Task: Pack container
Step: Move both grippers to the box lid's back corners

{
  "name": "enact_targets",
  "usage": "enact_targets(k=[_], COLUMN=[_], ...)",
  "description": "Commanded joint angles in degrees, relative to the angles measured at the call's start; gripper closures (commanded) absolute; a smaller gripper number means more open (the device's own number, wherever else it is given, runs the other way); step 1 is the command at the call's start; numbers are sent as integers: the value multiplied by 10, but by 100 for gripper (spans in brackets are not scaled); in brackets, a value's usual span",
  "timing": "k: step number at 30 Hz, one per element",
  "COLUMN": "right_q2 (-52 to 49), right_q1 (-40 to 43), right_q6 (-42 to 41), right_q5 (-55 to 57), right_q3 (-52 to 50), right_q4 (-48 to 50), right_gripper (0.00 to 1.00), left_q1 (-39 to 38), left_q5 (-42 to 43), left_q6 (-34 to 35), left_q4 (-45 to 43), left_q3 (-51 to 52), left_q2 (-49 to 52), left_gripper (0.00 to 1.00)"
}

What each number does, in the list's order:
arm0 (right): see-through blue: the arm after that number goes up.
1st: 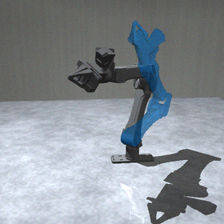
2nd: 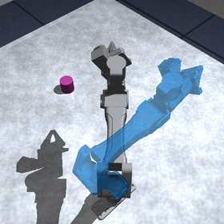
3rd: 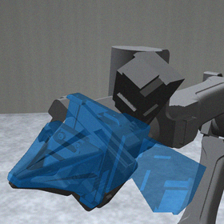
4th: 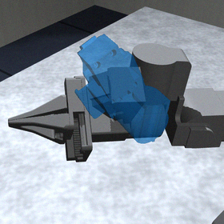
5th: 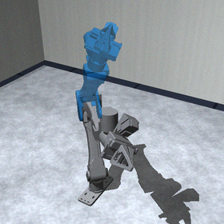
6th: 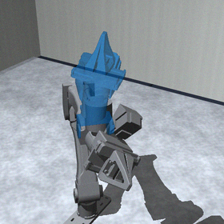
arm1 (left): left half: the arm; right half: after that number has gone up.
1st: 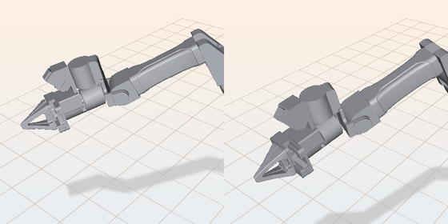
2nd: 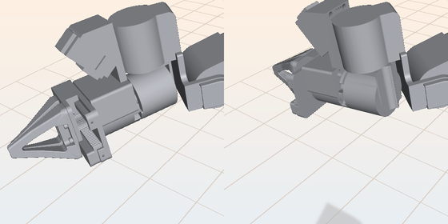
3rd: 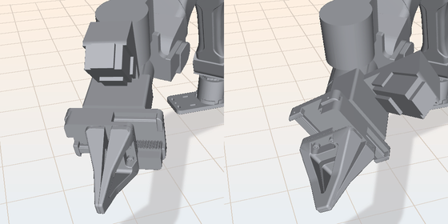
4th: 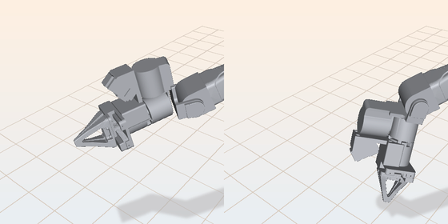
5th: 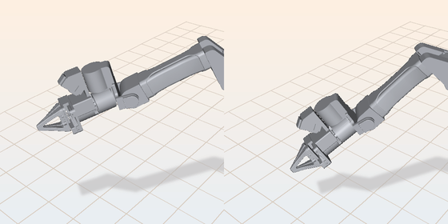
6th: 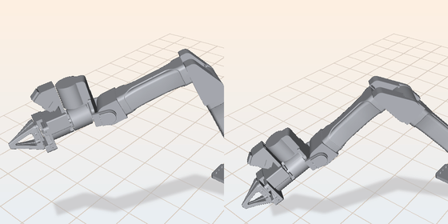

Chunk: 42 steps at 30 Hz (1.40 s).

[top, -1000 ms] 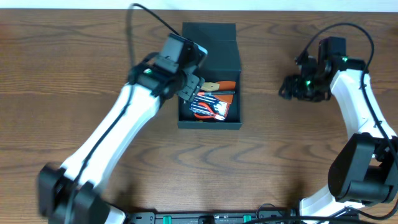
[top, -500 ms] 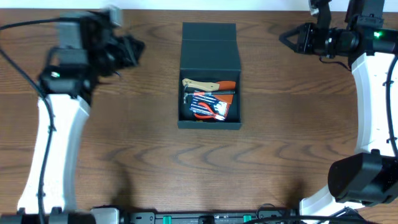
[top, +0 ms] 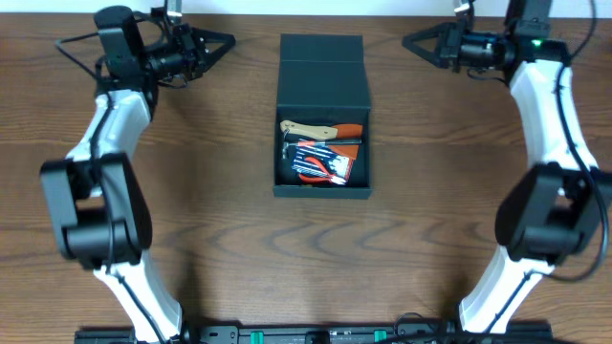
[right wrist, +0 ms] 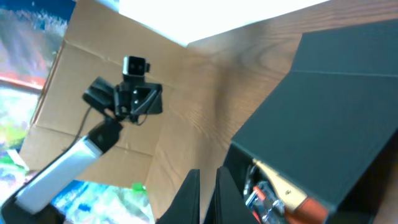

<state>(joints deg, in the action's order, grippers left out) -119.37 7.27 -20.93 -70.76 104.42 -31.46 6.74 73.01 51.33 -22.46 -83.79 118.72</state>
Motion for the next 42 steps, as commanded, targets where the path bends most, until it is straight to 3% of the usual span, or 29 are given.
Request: enact_targets(k=[1, 8, 12, 16, 19, 26, 30, 42], right_q2=[-50, -157, -176, -183, -183, -183, -186, -217], right_q1=[2, 3, 3, 2, 1, 1, 3, -8], right_q6=[-83, -312, -341, -337, -301, -133, -76, -51], right_q5=[-70, -107, -86, -71, -48, 86, 114, 122], right_q3=[5, 5, 5, 5, 5, 5, 5, 5], right_q4=[76, 390, 452, 445, 403, 186, 121, 77], right_gripper=[99, 99, 98, 99, 99, 99, 99, 99], left_q1=[2, 2, 2, -1, -1, -4, -5, -41], left_q5=[57, 39, 28, 19, -9, -87, -110, -168], left_q6=[113, 118, 110, 56, -29, -170, -172, -179], left_q4=[-90, -112, -83, -5, 87, 271, 283, 321], left_q3=[-8, -89, -165, -216, -220, -220, -220, -220], left_q2=[43, 134, 184, 214, 216, 217, 218, 223], left_gripper=[94, 94, 94, 95, 95, 95, 95, 94])
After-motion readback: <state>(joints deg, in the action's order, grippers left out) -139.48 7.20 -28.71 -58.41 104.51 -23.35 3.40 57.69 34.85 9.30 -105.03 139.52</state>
